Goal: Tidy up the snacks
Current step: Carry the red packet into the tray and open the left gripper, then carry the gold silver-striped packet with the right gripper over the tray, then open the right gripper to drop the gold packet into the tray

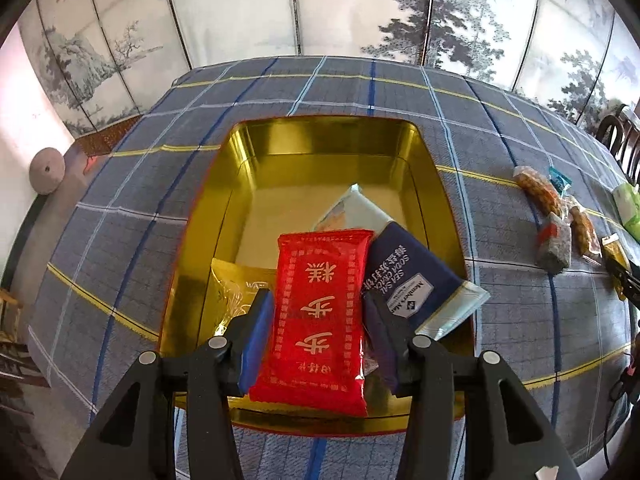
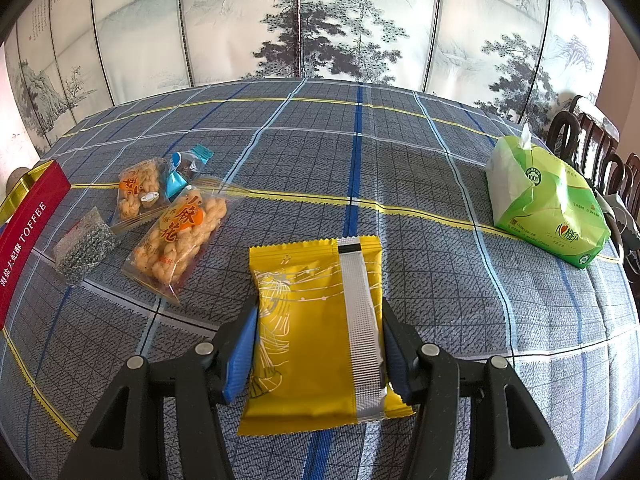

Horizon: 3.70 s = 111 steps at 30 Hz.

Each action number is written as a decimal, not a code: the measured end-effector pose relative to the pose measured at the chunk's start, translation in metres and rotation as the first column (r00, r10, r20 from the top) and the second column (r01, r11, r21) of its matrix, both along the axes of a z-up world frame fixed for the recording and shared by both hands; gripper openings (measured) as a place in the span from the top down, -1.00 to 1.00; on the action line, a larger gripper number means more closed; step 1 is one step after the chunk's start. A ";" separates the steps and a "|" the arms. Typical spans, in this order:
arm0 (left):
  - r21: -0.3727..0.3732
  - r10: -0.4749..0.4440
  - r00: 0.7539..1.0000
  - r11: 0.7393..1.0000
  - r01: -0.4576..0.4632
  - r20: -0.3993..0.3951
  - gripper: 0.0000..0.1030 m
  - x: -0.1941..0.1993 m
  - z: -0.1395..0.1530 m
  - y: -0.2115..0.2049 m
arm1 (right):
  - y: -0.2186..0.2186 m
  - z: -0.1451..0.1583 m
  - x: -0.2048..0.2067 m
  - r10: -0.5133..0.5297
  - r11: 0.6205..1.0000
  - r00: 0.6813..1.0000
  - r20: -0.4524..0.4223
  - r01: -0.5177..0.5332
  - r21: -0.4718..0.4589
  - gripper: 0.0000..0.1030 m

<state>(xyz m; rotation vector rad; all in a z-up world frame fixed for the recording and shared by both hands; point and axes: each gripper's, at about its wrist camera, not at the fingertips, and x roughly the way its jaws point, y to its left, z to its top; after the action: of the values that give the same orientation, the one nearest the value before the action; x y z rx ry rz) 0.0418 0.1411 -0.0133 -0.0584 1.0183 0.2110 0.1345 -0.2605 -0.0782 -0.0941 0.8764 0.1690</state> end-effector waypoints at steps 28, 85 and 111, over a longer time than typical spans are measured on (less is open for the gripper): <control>-0.010 0.057 0.991 0.998 -0.057 0.119 -0.53 -0.040 0.042 0.012 | 0.003 0.023 -0.015 -0.130 0.991 0.991 0.025 0.129 0.019 -0.05; -0.046 0.322 0.941 0.947 -0.319 0.104 -0.70 -0.126 0.032 0.128 | 0.367 0.048 -0.085 0.515 0.857 0.857 -0.011 -0.514 0.041 -0.06; -0.034 0.249 0.962 0.968 -0.247 0.108 -0.70 -0.112 0.039 0.092 | 0.338 0.069 -0.094 0.540 0.838 0.841 0.024 -0.540 0.079 -0.29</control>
<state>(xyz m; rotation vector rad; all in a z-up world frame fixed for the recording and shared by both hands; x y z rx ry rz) -0.0698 0.2333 0.0262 -0.2153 0.9003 0.4220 0.0403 0.0772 -0.0097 -0.2657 0.8222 0.7387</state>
